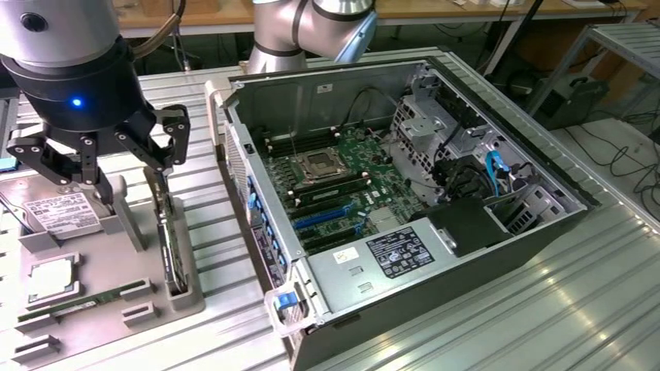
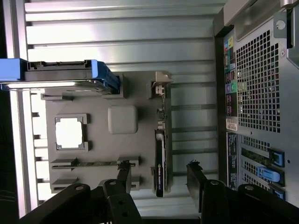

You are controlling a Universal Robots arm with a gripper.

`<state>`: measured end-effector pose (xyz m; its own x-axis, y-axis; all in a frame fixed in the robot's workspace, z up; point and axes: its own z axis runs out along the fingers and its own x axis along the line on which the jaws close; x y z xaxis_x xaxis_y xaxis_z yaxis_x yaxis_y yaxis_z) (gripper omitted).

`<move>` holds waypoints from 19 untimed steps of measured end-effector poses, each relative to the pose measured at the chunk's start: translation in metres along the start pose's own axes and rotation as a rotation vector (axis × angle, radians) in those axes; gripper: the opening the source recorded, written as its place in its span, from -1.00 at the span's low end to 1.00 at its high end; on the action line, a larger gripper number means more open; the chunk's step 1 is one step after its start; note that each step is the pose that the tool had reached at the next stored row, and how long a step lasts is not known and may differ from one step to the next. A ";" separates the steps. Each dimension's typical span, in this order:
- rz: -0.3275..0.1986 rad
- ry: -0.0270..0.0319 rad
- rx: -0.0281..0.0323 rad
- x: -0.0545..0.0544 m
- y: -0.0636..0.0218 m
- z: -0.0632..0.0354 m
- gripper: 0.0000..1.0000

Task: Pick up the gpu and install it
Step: 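Pick up the gpu and move the gpu toward the slot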

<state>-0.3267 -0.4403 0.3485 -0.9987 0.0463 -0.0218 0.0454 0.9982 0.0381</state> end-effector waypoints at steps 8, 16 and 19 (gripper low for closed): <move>0.000 0.0000 0.0000 0.000 -0.0002 0.0051 0.20; 0.000 0.0001 0.0000 0.000 -0.0005 0.0120 0.20; 0.000 0.0000 0.0000 0.000 -0.0010 0.0147 0.20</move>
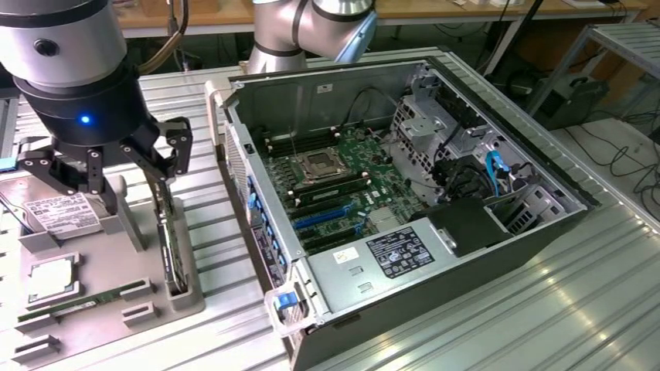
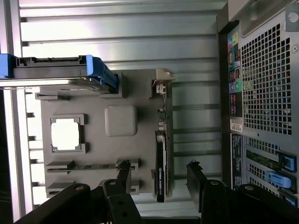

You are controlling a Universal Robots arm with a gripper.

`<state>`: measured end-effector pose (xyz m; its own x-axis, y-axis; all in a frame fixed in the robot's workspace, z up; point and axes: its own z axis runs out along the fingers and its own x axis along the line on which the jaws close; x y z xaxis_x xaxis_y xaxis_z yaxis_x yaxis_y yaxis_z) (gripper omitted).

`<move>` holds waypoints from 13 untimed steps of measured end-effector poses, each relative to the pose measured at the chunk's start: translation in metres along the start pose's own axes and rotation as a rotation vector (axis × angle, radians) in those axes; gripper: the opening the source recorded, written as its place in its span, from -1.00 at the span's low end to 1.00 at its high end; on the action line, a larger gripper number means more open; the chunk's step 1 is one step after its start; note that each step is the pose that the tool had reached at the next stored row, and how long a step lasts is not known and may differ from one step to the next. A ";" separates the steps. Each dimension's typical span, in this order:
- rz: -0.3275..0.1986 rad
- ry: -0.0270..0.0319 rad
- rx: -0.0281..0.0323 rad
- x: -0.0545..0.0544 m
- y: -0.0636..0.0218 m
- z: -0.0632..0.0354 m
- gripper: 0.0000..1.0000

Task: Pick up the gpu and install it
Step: 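Pick up the gpu and move the gpu toward the slot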

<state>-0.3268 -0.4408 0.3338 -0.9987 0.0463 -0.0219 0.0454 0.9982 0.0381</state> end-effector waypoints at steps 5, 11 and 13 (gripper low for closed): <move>0.000 0.0000 0.0000 0.000 -0.0010 0.0054 0.20; 0.000 0.0001 0.0000 0.000 -0.0015 0.0131 0.20; -0.001 0.0036 0.0002 0.000 -0.0035 0.0196 0.20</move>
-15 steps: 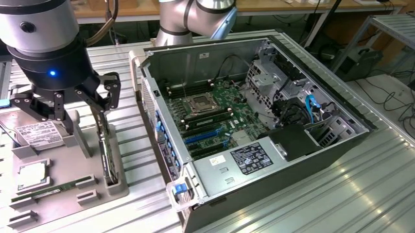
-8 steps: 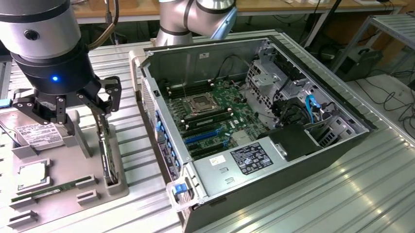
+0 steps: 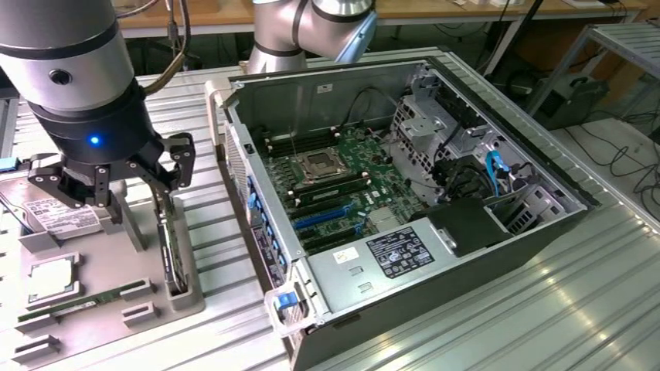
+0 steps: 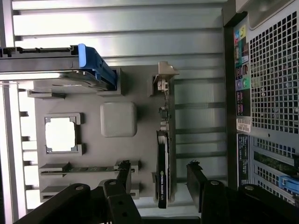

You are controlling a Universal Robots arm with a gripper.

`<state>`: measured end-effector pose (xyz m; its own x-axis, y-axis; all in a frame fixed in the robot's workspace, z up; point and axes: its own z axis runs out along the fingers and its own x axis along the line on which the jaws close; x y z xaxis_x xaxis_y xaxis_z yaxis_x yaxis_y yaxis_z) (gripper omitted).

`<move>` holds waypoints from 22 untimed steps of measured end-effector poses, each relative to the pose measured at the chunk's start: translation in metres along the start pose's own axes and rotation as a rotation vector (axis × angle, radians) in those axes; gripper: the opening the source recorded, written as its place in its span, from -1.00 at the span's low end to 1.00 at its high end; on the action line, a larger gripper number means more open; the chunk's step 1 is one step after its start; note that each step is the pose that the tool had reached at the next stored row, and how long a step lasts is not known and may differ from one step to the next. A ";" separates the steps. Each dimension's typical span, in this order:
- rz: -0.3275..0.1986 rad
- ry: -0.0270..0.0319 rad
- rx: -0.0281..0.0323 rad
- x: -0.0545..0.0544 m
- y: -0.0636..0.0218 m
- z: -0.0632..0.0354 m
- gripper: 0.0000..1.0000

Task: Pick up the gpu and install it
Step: 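Pick up the gpu and move the gpu toward the slot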

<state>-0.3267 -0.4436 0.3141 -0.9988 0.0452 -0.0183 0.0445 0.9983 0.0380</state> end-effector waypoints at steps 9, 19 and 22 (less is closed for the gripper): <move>-0.004 0.0135 0.0005 -0.001 -0.0050 0.0172 0.20; -0.004 0.0135 0.0005 -0.001 -0.0059 0.0375 0.20; -0.005 0.0134 0.0004 -0.001 -0.0061 0.0424 0.20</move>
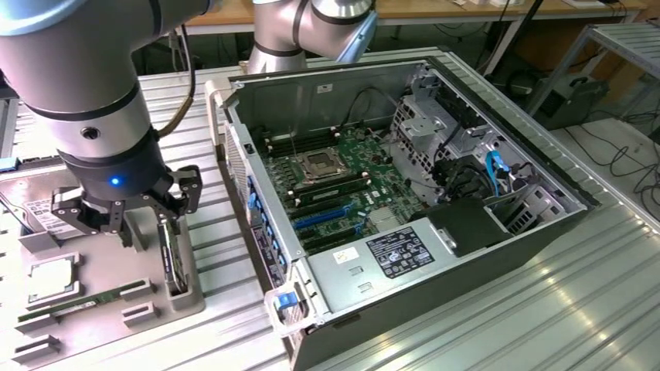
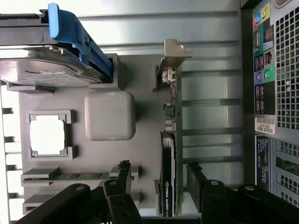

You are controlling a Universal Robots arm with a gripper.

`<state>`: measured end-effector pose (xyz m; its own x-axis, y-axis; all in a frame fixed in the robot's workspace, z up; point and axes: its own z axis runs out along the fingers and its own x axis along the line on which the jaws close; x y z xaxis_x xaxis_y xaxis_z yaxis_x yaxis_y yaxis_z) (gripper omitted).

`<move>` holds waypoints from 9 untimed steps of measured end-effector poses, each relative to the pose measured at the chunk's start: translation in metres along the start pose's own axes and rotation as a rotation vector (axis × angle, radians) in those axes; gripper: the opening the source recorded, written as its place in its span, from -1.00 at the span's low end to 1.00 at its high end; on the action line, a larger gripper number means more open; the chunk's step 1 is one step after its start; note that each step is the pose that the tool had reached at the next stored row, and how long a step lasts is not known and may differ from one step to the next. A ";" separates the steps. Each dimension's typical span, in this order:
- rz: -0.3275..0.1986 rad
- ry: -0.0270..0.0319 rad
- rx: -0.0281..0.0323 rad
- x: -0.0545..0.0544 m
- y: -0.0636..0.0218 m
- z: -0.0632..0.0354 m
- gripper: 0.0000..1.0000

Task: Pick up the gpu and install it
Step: 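Pick up the gpu and move the gpu toward the slot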

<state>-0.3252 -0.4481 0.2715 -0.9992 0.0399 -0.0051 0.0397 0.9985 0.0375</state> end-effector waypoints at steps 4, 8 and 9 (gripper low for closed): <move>0.000 0.0000 0.0000 -0.001 -0.0003 0.0103 0.20; 0.000 0.0001 0.0001 -0.002 -0.0006 0.0164 0.20; 0.000 0.0001 0.0001 -0.002 -0.0006 0.0179 0.20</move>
<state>-0.3227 -0.4482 0.2535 -0.9992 0.0399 -0.0051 0.0396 0.9985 0.0374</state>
